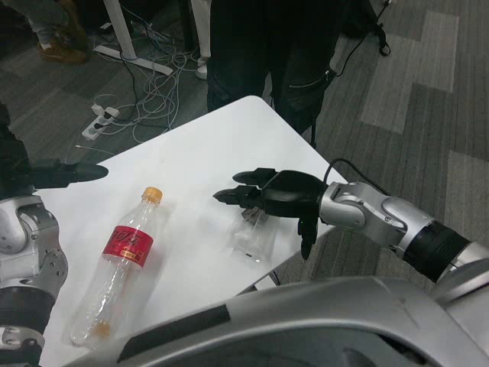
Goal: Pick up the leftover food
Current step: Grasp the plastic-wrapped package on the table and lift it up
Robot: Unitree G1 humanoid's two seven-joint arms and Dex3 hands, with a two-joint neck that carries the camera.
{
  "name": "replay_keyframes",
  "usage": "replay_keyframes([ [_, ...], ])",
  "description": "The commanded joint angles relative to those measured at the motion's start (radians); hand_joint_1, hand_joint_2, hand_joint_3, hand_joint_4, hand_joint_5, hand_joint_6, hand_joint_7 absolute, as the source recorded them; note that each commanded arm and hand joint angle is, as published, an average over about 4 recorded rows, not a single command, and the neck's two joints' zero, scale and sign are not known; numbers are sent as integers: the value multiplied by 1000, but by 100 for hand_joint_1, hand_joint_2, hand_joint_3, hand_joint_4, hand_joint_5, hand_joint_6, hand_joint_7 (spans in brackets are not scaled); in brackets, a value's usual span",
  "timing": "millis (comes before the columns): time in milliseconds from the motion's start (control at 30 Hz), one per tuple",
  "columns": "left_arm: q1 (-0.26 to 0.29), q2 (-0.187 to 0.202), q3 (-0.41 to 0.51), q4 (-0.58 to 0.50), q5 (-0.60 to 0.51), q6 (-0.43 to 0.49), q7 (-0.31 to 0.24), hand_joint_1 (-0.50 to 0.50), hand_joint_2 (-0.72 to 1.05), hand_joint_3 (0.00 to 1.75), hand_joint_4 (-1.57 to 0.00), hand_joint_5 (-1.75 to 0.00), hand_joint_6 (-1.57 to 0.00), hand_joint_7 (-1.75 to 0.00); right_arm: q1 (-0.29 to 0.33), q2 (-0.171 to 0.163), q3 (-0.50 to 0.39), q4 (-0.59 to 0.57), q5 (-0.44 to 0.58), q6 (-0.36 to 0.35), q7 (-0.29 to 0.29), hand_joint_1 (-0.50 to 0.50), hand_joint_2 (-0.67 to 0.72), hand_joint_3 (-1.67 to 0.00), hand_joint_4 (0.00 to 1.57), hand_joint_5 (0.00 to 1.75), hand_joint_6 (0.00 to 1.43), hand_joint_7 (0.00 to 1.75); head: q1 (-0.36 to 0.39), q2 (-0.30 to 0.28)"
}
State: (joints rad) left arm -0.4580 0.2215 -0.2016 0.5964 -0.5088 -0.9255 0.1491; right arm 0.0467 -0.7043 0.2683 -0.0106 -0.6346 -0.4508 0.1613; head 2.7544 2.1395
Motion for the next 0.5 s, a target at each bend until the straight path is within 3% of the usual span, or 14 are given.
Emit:
replay_keyframes([
  [33,-20,22,-3,13,-6,2,-4,-50,-37,0,-30,0,0,0,-19,40,26,69,-30,-24,-3,-16,-26,-8,0,0,0,0,-8,4],
  [233,-30,42,-9,11,-7,2,-4,-50,-37,0,-30,0,0,0,-82,134,31,248,-65,-89,-16,-15,-40,-16,0,0,0,0,-20,16],
  [400,-33,43,-16,9,-6,2,-5,-50,-37,0,-30,0,0,0,-110,138,19,318,-68,-104,-29,-17,-46,-22,0,0,0,0,-17,10],
  [433,-33,42,-17,9,-6,2,-5,-50,-37,0,-30,0,0,0,-115,134,22,328,-67,-105,-32,-17,-48,-26,1,7,0,0,-15,8],
  [500,-32,42,-18,9,-6,2,-5,-50,-37,0,-30,0,0,0,-126,128,27,350,-63,-107,-32,-17,-51,-30,8,39,4,3,-10,7],
])
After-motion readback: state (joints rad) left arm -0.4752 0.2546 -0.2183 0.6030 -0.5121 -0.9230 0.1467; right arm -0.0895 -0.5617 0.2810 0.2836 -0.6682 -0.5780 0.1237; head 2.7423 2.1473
